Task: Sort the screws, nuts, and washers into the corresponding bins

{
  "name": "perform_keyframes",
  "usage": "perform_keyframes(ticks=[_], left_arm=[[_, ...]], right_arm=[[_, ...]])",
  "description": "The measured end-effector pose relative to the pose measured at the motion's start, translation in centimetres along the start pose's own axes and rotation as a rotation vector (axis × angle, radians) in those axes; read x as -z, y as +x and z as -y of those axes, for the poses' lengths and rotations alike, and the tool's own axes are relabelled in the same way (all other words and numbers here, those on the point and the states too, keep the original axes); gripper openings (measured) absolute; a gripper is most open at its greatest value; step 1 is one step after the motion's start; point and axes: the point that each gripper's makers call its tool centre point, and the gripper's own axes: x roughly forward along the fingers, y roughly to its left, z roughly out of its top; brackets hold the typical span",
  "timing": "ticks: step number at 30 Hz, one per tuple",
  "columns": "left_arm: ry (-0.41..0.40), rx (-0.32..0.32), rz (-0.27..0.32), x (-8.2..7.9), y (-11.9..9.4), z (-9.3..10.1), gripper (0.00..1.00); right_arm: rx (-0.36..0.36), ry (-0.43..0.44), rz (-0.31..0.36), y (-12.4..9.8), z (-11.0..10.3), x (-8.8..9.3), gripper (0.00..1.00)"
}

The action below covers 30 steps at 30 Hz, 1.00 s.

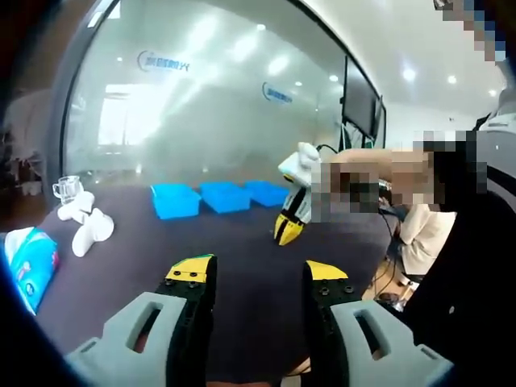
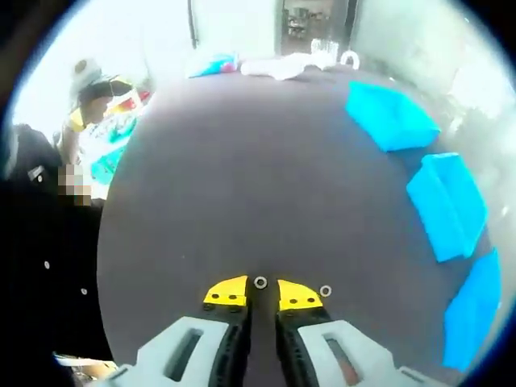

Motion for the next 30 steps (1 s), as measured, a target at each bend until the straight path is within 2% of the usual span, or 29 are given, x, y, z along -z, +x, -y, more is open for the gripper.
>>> perform_keyframes(ticks=[2,11,21,23,27,30], left_arm=[[0.001,-0.001,-0.001,0.0,0.0,0.0,0.42],[0.006,-0.008,0.004,-0.3,-0.3,0.0,0.42],[0.014,-0.01,0.011,-0.8,-0.3,0.1,0.42],[0.015,-0.012,0.013,-0.8,-0.3,0.0,0.42],[0.016,-0.016,0.016,-1.0,-0.3,0.0,0.42],[0.019,-0.017,0.018,-1.1,-0.3,0.0,0.42]], right_arm=[[-0.002,-0.002,0.003,0.0,-0.2,0.0,0.02],[0.028,-0.027,0.011,-0.1,-0.4,0.0,0.01],[0.063,-0.007,0.078,-1.2,-0.7,0.4,0.01],[0.076,-0.001,0.103,-1.7,-0.8,0.4,0.01],[0.129,0.024,0.22,-2.8,-0.9,-0.3,0.01],[0.172,0.029,0.283,-3.5,-0.9,-0.4,0.01]])
